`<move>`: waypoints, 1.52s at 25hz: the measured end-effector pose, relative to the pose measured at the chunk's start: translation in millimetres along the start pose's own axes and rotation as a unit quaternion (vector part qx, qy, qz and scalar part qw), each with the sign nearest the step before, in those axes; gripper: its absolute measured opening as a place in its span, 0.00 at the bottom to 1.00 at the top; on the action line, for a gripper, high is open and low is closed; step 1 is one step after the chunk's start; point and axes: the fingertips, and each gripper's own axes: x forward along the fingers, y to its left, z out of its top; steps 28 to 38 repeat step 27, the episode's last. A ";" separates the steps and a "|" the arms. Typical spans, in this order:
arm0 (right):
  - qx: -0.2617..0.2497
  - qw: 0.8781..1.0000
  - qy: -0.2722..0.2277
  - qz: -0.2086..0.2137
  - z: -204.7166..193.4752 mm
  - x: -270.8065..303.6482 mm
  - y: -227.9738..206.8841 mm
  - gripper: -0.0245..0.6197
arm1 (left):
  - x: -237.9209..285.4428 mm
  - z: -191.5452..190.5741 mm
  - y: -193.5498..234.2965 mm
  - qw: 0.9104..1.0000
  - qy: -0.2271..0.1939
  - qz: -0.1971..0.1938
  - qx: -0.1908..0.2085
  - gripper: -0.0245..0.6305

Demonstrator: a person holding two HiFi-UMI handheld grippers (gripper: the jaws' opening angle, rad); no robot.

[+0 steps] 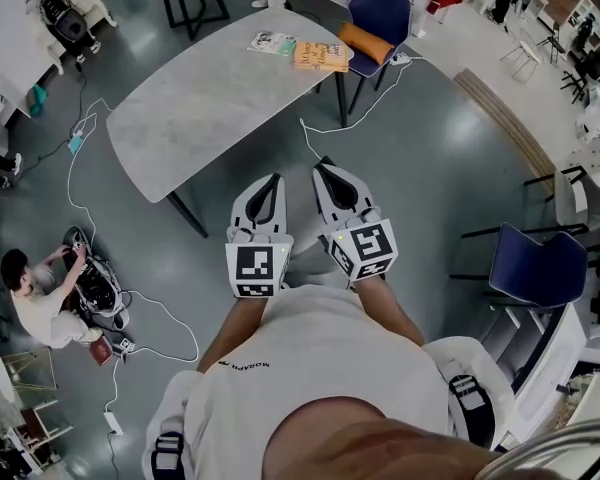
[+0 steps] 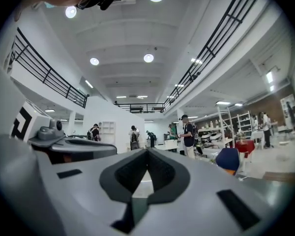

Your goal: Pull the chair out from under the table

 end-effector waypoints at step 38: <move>-0.018 1.000 0.001 0.004 -1.5 -0.2 20.6 0.06 | -7.2 -3.7 -0.4 1.000 -0.005 0.006 -0.022 0.04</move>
